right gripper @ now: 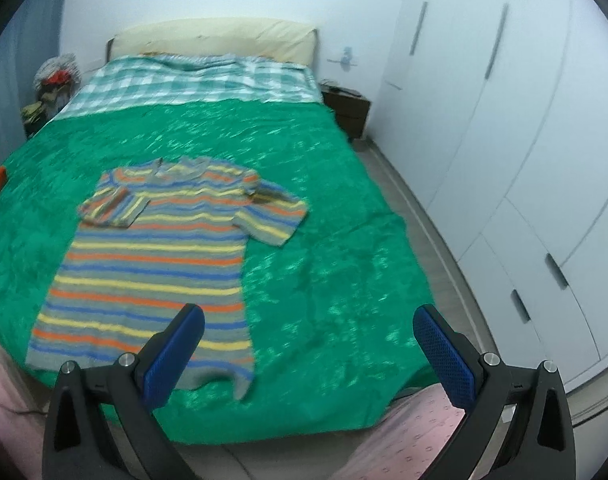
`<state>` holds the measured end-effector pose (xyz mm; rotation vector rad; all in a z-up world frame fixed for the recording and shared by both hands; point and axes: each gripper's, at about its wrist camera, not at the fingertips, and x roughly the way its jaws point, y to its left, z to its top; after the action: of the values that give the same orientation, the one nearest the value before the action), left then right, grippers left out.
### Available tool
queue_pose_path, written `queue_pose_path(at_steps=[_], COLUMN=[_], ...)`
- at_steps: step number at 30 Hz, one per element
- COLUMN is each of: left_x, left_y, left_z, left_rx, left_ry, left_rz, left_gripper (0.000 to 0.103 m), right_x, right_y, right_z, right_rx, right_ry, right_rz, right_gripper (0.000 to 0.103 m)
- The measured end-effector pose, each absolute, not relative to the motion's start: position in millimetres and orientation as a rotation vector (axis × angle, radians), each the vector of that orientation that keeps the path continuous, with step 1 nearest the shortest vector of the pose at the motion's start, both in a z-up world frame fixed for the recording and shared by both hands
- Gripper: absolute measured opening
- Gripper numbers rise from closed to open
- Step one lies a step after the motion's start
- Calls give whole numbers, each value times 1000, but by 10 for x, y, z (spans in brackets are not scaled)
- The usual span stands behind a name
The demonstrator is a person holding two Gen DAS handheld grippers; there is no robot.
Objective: Fold small clothes
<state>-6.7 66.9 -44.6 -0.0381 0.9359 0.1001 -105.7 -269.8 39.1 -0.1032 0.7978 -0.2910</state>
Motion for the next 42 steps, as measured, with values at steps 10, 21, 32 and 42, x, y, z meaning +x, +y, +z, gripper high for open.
queue_pose_path(at_steps=[10,21,32,42], left_x=[19,-50,75,230], left_y=[607,533,665,696], left_z=[-543,-580,-1126,-1769], left_rx=[-33,-37,3,-114], left_ry=[962,968,1057,1216], left_rz=[59,20,46,-38], left_gripper=[103,103,102,70], right_x=[-1010,-1134,-1056,-628], right_y=[-2719,-2748,-2789,-3158], right_z=[214,80,-336,-1490], right_rx=[-17,19,147,550], right_ry=[867,879,997,1249], right_rz=[-131,-102,34,193], right_gripper=[103,103,103,85])
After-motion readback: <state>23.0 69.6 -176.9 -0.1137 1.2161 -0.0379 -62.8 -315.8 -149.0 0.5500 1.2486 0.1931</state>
